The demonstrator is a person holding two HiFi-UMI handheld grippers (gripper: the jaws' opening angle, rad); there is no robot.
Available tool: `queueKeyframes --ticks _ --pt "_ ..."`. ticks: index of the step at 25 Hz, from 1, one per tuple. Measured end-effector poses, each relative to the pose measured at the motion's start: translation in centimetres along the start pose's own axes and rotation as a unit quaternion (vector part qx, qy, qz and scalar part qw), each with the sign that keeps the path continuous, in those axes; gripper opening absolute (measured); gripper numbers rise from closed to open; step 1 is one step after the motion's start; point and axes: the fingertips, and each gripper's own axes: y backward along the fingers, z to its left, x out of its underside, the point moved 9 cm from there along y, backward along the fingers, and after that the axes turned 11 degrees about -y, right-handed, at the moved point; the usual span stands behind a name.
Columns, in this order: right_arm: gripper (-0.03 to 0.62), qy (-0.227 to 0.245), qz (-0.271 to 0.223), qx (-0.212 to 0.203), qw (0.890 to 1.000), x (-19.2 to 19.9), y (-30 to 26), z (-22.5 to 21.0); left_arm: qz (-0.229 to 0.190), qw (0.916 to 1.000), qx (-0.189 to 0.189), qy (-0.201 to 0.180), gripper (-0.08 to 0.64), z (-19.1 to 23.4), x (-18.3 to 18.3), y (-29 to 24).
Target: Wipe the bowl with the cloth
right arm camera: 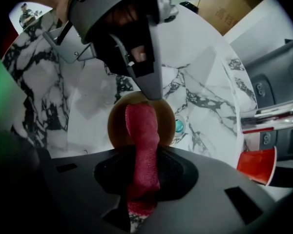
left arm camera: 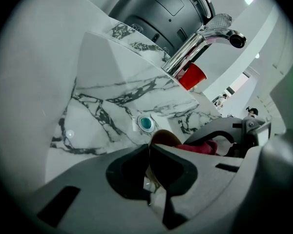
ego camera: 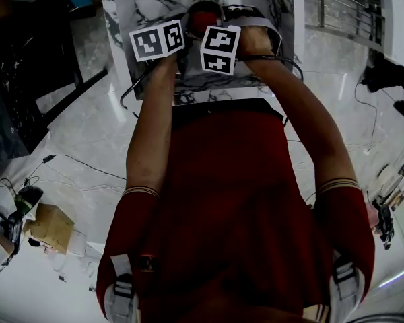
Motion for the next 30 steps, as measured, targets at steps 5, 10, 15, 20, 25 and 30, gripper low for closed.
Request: queueKeyframes --ticks 5,10,15,20,25,30 --pt "0.095 -0.034 -0.017 0.0 0.999 0.5 0.3 -0.5 -0.006 1.0 0.004 0.0 0.018 -0.2 -0.1 0.1" --pt "0.095 -0.074 -0.036 -0.005 0.997 1.3 0.6 -1.0 -0.011 0.9999 0.007 -0.007 0.021 -0.4 -0.3 0.4" --pt "0.095 -0.131 -0.069 -0.012 0.989 2.3 1.3 -1.7 -0.017 0.9997 0.008 -0.018 0.047 -0.8 -0.6 0.7" --pt "0.095 -0.188 -0.113 -0.02 0.975 2.8 2.6 -2.6 -0.03 0.9988 0.006 -0.038 0.063 -1.3 -1.2 1.3" --pt "0.095 -0.248 -0.161 -0.046 0.954 3.4 4.1 -3.2 -0.055 0.9958 -0.001 -0.074 0.066 -2.2 -2.1 2.6" --pt "0.095 -0.282 -0.211 -0.049 0.935 4.1 6.0 -3.8 -0.089 0.9908 0.0 -0.102 0.066 -3.5 -3.0 4.2"
